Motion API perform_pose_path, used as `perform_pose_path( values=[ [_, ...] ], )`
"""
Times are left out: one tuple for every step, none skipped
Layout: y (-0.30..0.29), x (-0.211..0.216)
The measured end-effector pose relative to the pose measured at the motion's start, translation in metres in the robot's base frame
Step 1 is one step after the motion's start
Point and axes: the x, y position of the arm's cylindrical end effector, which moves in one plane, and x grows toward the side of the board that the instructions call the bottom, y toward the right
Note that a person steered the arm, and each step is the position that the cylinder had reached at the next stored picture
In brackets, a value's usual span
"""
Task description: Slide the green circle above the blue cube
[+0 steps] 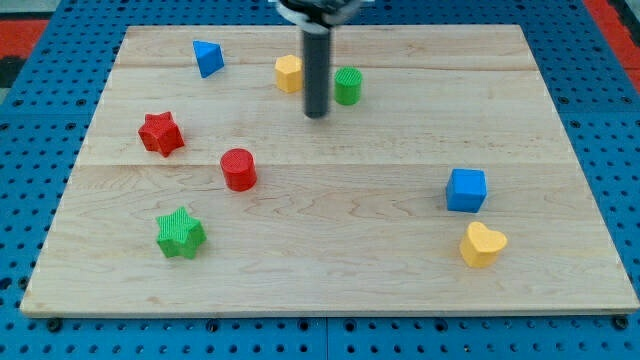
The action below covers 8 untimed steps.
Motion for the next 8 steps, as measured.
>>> perform_pose_path(
  values=[
    [0.000, -0.026],
    [0.045, -0.031],
    [0.090, -0.030],
    [0.084, -0.040],
    [0.140, -0.004],
    [0.175, 0.014],
    [0.148, -0.003],
    [0.192, -0.019]
  ],
)
